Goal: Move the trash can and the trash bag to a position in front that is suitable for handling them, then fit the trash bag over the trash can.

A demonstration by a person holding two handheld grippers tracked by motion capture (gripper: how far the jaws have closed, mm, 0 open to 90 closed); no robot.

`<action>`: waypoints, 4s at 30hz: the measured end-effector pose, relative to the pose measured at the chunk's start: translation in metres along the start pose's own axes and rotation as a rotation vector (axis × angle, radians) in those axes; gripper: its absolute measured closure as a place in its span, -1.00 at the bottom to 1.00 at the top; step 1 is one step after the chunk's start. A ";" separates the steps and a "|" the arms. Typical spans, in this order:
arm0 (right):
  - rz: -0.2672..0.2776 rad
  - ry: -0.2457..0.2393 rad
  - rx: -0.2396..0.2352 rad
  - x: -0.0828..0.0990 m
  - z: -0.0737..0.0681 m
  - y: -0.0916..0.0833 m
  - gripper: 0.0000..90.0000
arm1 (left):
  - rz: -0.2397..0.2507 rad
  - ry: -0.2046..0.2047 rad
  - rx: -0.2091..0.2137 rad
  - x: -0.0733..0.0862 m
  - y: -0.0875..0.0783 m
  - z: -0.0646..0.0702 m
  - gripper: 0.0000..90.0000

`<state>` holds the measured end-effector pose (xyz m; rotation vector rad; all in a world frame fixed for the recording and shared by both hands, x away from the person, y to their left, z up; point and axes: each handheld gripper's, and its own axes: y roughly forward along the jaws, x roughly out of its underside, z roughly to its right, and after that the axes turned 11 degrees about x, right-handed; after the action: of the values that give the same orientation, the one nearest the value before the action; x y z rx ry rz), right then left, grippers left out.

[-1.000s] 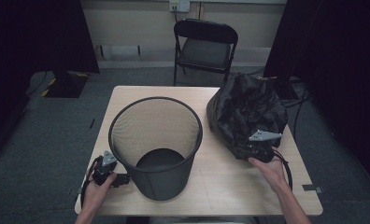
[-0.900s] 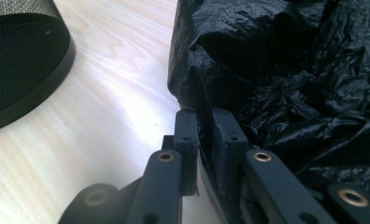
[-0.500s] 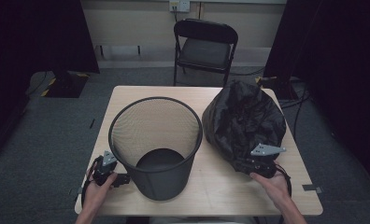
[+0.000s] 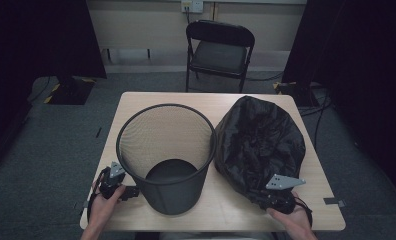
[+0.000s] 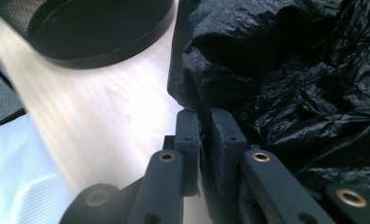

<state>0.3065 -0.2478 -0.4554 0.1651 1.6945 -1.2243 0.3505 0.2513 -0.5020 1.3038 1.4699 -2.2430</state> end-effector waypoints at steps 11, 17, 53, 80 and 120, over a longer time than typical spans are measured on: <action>-0.005 -0.019 -0.039 0.012 -0.026 -0.012 0.82 | 0.000 -0.001 -0.002 0.000 0.000 0.000 -0.72; 0.027 -0.016 -0.052 0.009 -0.027 -0.018 0.45 | 0.002 -0.005 -0.002 0.000 0.000 0.000 -0.73; -0.130 0.071 0.206 -0.082 0.087 0.059 -0.69 | -0.005 -0.009 -0.004 -0.003 0.003 -0.003 -0.81; -0.196 0.065 0.266 -0.050 0.093 0.104 0.17 | -0.009 -0.005 -0.004 -0.003 0.003 -0.003 -0.82; 0.211 0.210 0.142 -0.048 0.080 0.013 0.76 | -0.008 -0.009 -0.007 -0.003 0.003 -0.003 -0.83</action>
<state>0.3883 -0.2841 -0.4265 0.5619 1.7178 -1.1998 0.3558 0.2512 -0.5024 1.2859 1.4814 -2.2441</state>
